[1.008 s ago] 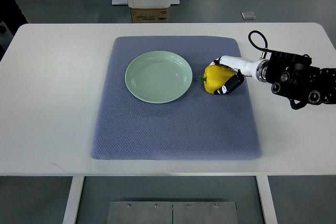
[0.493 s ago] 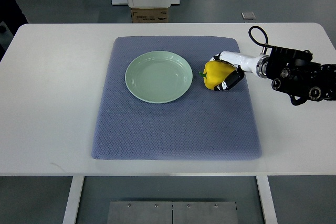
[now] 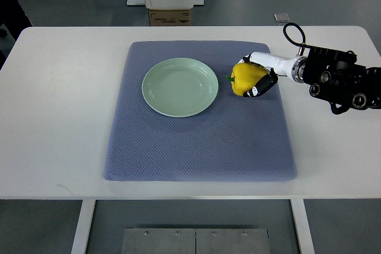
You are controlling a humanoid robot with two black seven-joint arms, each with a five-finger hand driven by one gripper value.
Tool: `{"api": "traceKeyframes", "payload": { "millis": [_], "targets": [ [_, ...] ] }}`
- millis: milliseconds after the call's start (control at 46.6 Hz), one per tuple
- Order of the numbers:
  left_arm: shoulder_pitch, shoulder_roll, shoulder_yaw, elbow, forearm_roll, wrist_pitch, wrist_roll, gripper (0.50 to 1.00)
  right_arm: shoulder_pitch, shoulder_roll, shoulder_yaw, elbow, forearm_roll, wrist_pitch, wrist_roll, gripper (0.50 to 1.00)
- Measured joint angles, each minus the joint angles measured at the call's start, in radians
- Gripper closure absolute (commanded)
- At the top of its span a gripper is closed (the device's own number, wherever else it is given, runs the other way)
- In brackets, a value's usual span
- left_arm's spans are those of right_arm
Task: Place yellow pepper on plate with right hand
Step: 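Lift the pepper with the right hand, away from the robot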
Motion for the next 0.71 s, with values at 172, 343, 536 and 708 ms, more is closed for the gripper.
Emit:
{"api": "traceKeyframes", "payload": {
  "millis": [172,343,536,708],
  "targets": [
    [0.0,0.0,0.0,0.0,0.0,0.0,0.0,0.5,0.007,-0.002,0.0,0.0,0.0,0.002,0.0,1.0],
    [0.0,0.0,0.0,0.0,0.0,0.0,0.0,0.5,0.012,-0.003,0.0,0.0,0.0,0.002,-0.001,1.0],
    [0.0,0.0,0.0,0.0,0.0,0.0,0.0,0.5,0.03,-0.002,0.0,-0.001,0.0,0.003,-0.003,1.0],
    [0.0,0.0,0.0,0.0,0.0,0.0,0.0,0.5,0.042,0.0,0.0,-0.001,0.0,0.005,-0.006,1.0]
  ]
}}
